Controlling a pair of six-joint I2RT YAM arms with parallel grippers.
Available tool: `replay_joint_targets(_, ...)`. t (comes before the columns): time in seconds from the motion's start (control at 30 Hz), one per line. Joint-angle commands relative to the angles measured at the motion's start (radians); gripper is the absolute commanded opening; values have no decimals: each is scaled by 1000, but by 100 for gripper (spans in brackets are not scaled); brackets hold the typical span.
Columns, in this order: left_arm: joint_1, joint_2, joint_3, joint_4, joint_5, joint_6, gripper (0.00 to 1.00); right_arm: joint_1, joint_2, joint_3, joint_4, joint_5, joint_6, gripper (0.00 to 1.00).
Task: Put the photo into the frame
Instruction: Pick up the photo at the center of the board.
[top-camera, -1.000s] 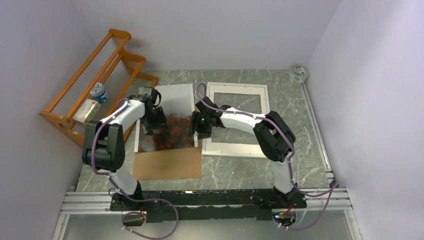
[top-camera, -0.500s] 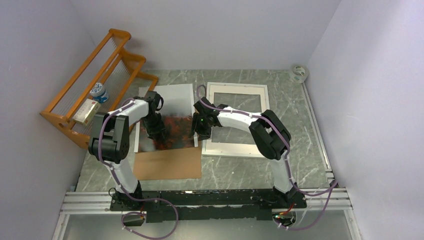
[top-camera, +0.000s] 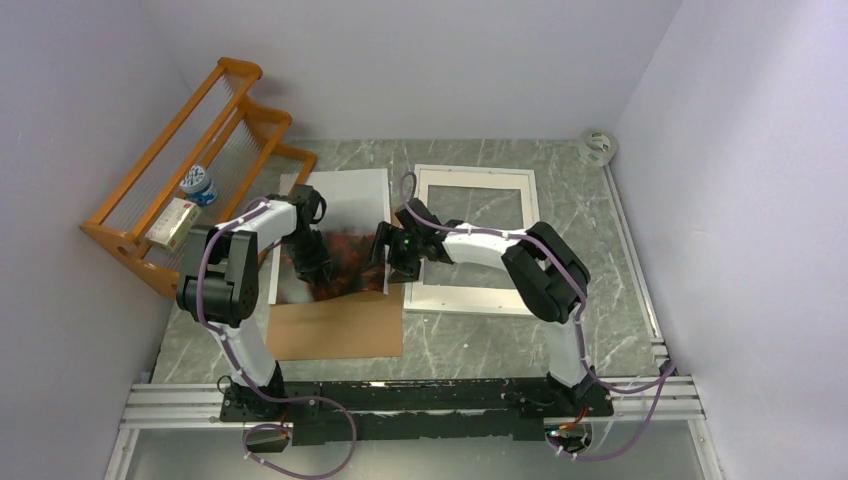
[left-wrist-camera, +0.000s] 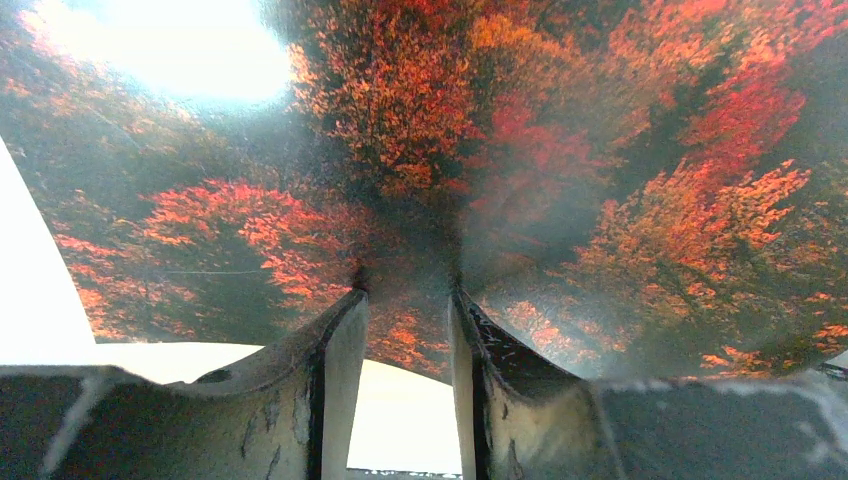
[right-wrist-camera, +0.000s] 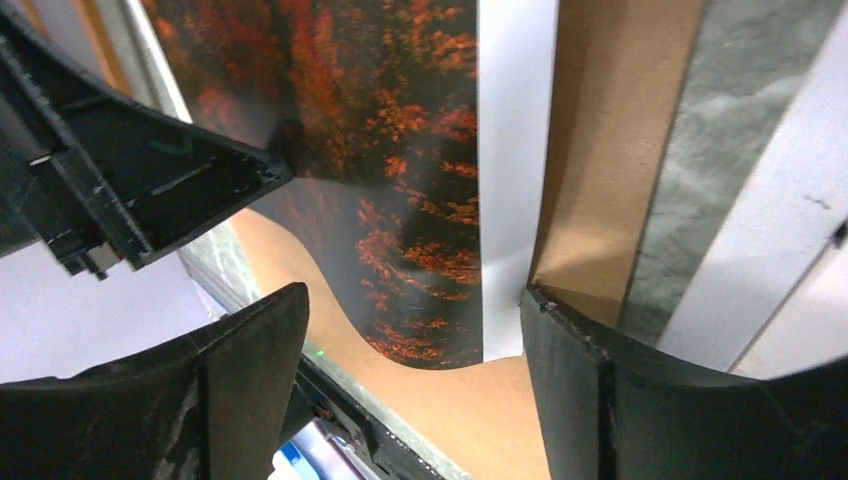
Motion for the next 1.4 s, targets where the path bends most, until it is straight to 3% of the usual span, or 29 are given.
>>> replay_joint_targets(0.0,-4,63,-66,19,56,-15,42,17,-41,-97,218,-74,43,85)
replay_joint_targets(0.27,-4,52,-76,19,53,-10,42,6,-19,-119,383,-71,26,95)
replay_joint_targets(0.57,-4,65,-66,12,73,25,43,-36,55,-127,602,-30,36,96)
replay_joint_targets(0.8,-4,65,-56,5,75,45,43,-44,88,-92,645,-81,7,93)
replay_joint_targets(0.87,-4,55,-48,4,77,44,43,-44,73,-99,639,-94,1,86)
replay_joint_targets(1.07,-4,-2,-10,-13,60,32,44,-47,13,-111,528,-58,-49,51)
replay_joint_targets(1.3,-4,-113,87,-56,62,27,51,-50,-32,-25,305,15,-170,2)
replay_joint_targets(1.37,-4,-140,133,-75,72,26,54,-51,-58,2,231,42,-218,0)
